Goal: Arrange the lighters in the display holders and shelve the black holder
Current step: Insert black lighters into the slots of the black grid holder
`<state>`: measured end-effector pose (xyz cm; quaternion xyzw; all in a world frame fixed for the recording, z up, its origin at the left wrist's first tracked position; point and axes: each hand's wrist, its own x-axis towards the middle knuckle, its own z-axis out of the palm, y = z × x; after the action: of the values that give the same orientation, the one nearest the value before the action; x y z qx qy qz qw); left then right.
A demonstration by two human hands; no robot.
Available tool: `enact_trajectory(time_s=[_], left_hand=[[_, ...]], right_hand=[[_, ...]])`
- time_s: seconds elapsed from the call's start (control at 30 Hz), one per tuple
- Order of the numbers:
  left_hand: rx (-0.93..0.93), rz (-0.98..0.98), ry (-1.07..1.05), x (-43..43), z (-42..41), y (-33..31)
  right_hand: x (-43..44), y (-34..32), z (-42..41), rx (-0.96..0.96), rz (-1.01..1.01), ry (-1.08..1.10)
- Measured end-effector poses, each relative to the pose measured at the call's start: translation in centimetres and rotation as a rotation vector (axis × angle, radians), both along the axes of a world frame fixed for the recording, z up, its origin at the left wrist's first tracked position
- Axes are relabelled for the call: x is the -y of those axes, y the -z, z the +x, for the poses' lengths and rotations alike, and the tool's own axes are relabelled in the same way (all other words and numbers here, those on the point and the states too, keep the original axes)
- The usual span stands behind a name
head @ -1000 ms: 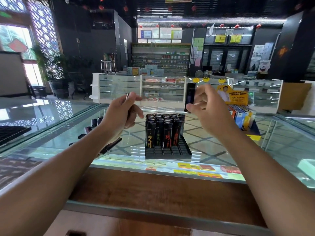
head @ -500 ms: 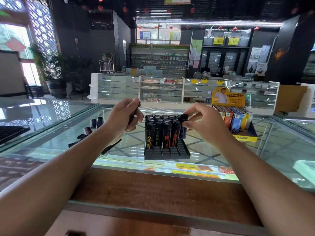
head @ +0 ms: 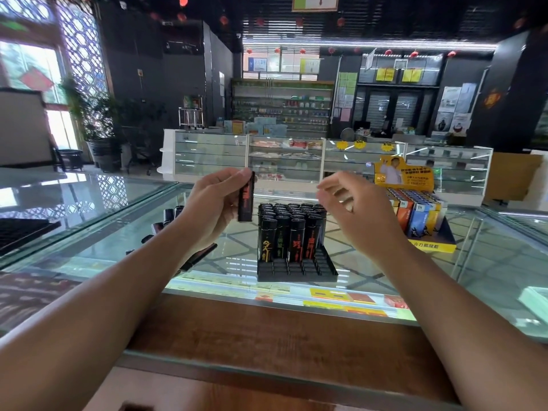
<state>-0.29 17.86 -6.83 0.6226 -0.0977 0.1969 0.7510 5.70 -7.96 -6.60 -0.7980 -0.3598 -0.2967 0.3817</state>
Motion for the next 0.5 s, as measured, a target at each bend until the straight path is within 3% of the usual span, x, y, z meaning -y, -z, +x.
enact_trajectory(time_s=[0.4,0.5], left_hand=[[0.019,-0.061,0.118,0.7,-0.1,-0.1],[0.012,-0.050,0.110,0.8,-0.1,-0.2]], right_hand=[[-2.3,-0.5,-3.2,-0.187,0.123,-0.340],[-2.5,-0.4,-3.0,-0.137,0.089,-0.338]])
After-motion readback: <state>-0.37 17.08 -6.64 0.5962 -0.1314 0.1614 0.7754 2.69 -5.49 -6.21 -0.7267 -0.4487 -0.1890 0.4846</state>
